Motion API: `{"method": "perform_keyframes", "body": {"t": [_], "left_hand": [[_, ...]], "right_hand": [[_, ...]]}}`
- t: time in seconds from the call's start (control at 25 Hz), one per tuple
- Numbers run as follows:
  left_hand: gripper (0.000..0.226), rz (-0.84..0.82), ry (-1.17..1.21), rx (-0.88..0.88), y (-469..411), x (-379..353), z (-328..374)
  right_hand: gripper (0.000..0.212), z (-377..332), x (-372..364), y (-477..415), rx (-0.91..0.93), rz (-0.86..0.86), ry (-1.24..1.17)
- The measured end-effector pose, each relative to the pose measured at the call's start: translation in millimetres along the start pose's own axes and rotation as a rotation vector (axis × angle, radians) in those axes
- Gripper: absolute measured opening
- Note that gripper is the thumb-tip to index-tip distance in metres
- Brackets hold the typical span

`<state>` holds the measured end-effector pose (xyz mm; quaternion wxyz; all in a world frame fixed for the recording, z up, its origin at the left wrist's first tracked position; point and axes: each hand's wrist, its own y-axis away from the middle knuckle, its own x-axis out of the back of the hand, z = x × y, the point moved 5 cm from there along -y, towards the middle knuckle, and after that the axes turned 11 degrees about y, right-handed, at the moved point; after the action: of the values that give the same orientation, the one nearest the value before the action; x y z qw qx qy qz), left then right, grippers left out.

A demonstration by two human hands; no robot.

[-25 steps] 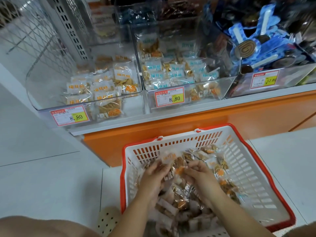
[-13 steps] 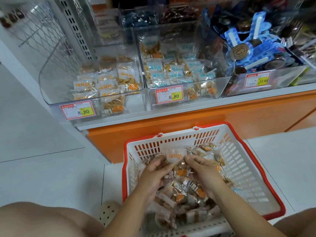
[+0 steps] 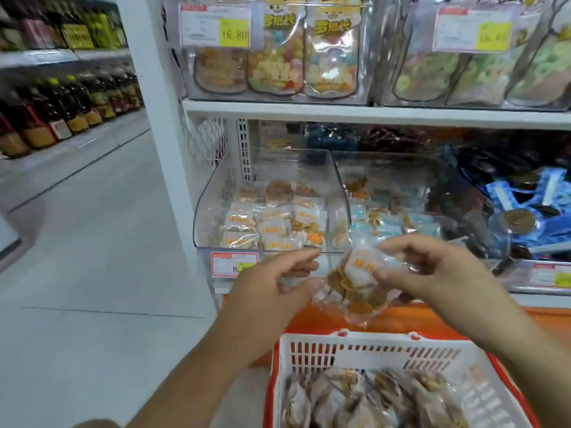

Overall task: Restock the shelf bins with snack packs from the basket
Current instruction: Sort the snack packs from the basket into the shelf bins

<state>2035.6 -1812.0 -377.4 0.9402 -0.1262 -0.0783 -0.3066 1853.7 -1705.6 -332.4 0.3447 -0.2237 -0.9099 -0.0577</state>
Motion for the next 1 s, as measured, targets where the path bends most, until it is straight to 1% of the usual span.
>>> {"method": "perform_keyframes", "body": {"t": [0.08, 0.12, 0.16, 0.28, 0.32, 0.4, 0.44, 0.52, 0.56, 0.64, 0.72, 0.88, 0.96, 1.0], "left_hand": [[0.037, 0.213, -0.331, -0.146, -16, 53, 8], [0.038, 0.289, -0.483, -0.189, -22, 73, 5], [0.039, 0.336, -0.578, -0.199, -26, 86, -3], [0.043, 0.374, -0.692, -0.179, -31, 99, -27], [0.045, 0.385, -0.716, -0.188, -32, 100, -31], [0.051, 0.425, -0.718, -0.203, -33, 106, -39], [0.055, 0.441, -0.716, -0.204, -34, 109, -43], [0.061, 0.45, -0.71, -0.199, -36, 113, -50], [0.063, 0.448, -0.702, -0.198, -37, 114, -54], [0.064, 0.441, -0.692, -0.2, -39, 116, -58], [0.066, 0.422, -0.687, -0.201, -40, 117, -60], [0.066, 0.422, -0.653, -0.188, -39, 118, -62], [0.066, 0.425, -0.654, -0.173, -39, 117, -62], [0.066, 0.425, -0.658, -0.167, -39, 117, -62]], "right_hand": [[0.017, -41, 14, -37, 0.084, 0.124, 0.137], [0.016, -59, 15, -57, 0.106, 0.144, 0.222], [0.016, -72, 10, -79, 0.116, 0.145, 0.351], [0.015, -94, -26, -144, 0.138, 0.099, 0.877], [0.012, -92, -42, -159, 0.125, 0.048, 0.998], [0.015, -78, -70, -183, 0.069, -0.104, 1.163], [0.02, -70, -81, -192, 0.042, -0.2, 1.203], [0.02, -56, -90, -204, -0.041, -0.339, 1.131], [0.019, -51, -93, -208, -0.088, -0.39, 1.076], [0.029, -44, -98, -214, -0.14, -0.481, 1.04], [0.034, -37, -105, -215, -0.16, -0.515, 1.029], [0.039, -28, -118, -216, -0.115, -0.592, 1.168], [0.045, -41, -111, -216, -0.052, -0.553, 1.221], [0.049, -51, -109, -214, 0.017, -0.511, 1.273]]}}
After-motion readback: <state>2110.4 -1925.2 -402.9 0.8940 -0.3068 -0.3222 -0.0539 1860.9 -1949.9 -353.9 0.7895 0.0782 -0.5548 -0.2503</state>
